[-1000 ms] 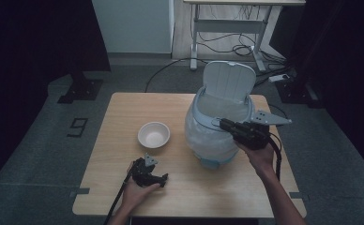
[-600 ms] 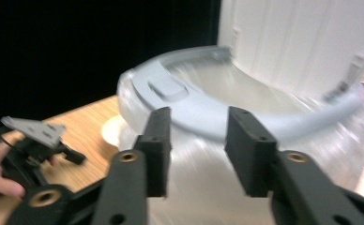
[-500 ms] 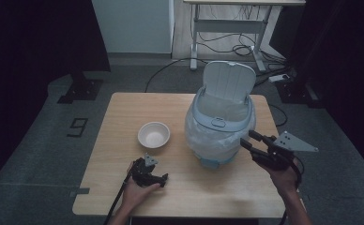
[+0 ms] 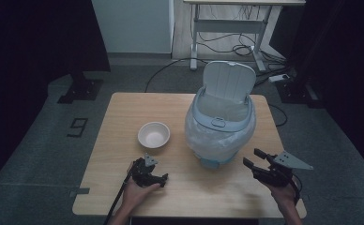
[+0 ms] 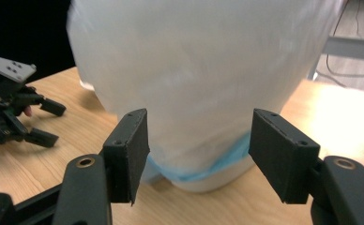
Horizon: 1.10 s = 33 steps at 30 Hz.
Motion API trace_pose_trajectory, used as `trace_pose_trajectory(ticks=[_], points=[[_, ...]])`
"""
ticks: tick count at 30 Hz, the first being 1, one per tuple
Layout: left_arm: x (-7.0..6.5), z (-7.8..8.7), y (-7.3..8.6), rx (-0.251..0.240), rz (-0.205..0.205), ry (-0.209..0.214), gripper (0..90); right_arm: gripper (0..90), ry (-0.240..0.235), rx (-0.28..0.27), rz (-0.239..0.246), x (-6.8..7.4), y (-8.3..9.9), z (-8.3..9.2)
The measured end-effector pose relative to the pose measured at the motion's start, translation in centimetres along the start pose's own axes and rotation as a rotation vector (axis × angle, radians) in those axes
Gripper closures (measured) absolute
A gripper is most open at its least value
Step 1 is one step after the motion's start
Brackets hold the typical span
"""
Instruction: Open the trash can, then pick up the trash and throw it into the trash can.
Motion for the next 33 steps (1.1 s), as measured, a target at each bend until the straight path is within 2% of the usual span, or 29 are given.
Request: trace_pose_trajectory(ticks=[2,9,21,26,33], points=[[0.0,0.0,0.0,0.000,0.000,0.000,2.3,37.5,0.001,0.045,0.010,0.1,1.0,-0.5],[0.0,0.0,0.0,0.000,0.001,0.000,2.3,37.5,-0.004,0.103,-0.011,0.3,3.2,-1.4],[0.0,0.0,0.0,-0.001,0.006,-0.006,2.2,37.6,0.006,0.114,-0.022,0.2,3.9,-1.4],[-0.1,0.0,0.0,-0.003,0.008,-0.007,2.5,37.5,0.004,0.136,-0.026,0.3,4.6,-1.5],[-0.3,0.3,0.0,-0.023,0.032,-0.025,10.8,37.5,0.003,0.163,-0.008,0.7,5.0,-1.8]])
Point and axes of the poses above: each handheld gripper's, and its own axes: z roughly backward along the jaws, y roughly out of its underside, x roughly to its left, the point moved 7 cm from there along -z, roughly forward along the jaws, and after that the axes turned 12 degrees about z, right-handed, at the moved point
